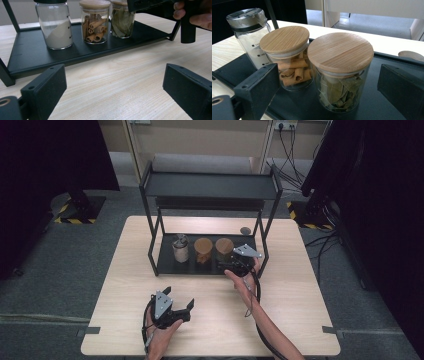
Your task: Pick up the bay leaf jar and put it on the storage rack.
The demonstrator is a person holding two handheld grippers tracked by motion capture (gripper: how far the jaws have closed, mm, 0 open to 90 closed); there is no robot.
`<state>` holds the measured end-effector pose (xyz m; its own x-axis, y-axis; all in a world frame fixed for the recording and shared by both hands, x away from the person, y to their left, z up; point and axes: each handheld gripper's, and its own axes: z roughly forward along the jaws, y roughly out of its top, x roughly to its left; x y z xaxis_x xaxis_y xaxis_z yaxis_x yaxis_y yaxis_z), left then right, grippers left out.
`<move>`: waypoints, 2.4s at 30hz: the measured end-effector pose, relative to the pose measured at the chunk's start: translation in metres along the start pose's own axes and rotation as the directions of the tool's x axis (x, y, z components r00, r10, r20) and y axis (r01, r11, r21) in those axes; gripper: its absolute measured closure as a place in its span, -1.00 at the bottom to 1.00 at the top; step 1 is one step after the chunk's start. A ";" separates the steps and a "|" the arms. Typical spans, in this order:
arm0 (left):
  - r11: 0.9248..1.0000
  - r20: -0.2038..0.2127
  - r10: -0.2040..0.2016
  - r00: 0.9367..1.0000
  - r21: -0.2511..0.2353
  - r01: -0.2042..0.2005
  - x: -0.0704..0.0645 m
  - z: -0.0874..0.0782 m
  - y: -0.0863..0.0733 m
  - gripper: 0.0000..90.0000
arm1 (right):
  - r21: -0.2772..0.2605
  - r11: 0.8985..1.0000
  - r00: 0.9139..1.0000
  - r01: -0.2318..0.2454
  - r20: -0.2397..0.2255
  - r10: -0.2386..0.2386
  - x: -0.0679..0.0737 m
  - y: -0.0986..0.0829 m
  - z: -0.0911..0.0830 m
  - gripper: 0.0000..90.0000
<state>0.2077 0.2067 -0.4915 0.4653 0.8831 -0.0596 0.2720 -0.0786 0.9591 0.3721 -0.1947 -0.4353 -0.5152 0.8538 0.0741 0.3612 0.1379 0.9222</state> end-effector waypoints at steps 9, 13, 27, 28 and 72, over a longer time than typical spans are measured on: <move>1.000 0.000 0.001 1.000 0.000 -0.001 0.000 0.000 0.000 -0.90 | -0.011 1.000 1.000 0.000 -0.016 0.000 0.001 -0.002 -0.005 -0.90; 1.000 0.000 0.001 1.000 0.000 -0.001 0.000 0.000 0.000 -0.90 | -0.019 1.000 1.000 0.001 -0.025 -0.002 0.001 -0.002 -0.008 -0.90; 1.000 -0.001 0.002 1.000 0.001 -0.002 0.000 0.000 0.000 -0.90 | -0.042 0.999 0.998 0.000 -0.060 -0.003 0.003 -0.004 -0.020 -0.90; 1.000 -0.001 0.002 1.000 0.001 -0.002 0.000 0.000 0.000 -0.90 | -0.043 0.999 0.998 0.000 -0.062 -0.002 0.003 -0.005 -0.021 -0.90; 1.000 -0.003 0.002 1.000 0.000 -0.002 -0.001 0.000 0.000 -0.90 | -0.080 0.997 0.988 0.009 -0.151 -0.022 0.010 -0.023 -0.051 -0.90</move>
<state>0.2074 0.2061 -0.4914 0.4636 0.8842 -0.0568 0.2714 -0.0807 0.9591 0.3186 -0.2148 -0.4362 -0.6343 0.7651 0.1107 0.2928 0.1053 0.9503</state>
